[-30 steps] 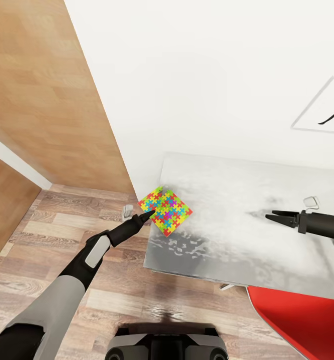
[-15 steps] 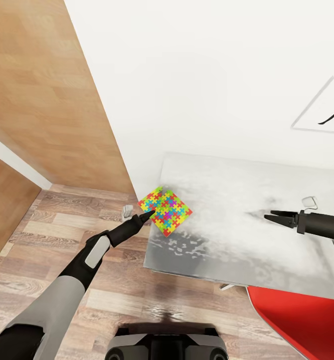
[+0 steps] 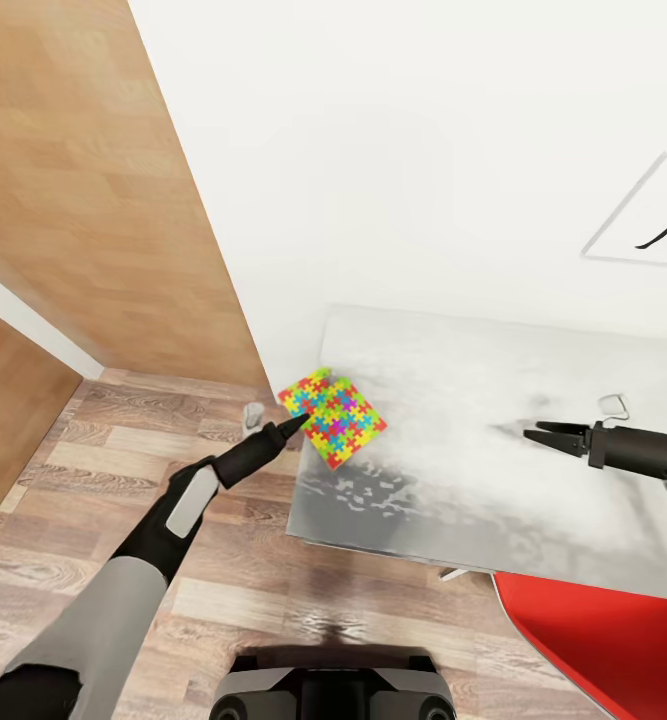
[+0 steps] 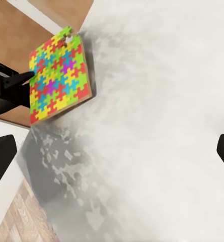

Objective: Put all the toys in the child's room - the three board games (two on the bed and one on the table), the two jigsaw puzzles on the table, and the tennis ball on the table - inside the toy box on the table in the child's room.

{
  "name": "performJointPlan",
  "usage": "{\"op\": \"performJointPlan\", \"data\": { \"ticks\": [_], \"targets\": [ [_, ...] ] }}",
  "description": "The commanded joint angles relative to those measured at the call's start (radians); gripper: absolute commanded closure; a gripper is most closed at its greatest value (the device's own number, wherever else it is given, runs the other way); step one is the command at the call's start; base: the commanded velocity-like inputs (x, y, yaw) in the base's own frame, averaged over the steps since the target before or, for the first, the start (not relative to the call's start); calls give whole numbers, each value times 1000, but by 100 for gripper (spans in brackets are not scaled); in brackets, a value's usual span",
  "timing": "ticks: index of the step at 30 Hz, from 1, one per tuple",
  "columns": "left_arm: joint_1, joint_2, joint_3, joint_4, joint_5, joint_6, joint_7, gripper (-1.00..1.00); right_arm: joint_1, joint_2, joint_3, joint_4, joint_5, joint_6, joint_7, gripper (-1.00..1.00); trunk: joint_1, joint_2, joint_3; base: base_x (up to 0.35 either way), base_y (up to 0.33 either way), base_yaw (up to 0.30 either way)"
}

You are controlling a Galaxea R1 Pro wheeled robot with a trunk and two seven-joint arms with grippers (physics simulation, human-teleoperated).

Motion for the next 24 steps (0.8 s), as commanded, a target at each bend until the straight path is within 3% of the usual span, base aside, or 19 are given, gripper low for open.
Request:
{"op": "performJointPlan", "data": {
  "ticks": [1,24],
  "targets": [
    [9,1,1,-25,7,11,-3,100,-1,3,2,0,-5,5,-1,-100,1,-2,-1,0,0,0],
    [86,6,7,-216,14,88,-9,100,14,9,2,-42,-4,6,-1,-100,1,-2,-1,0,0,0]
  ]
}}
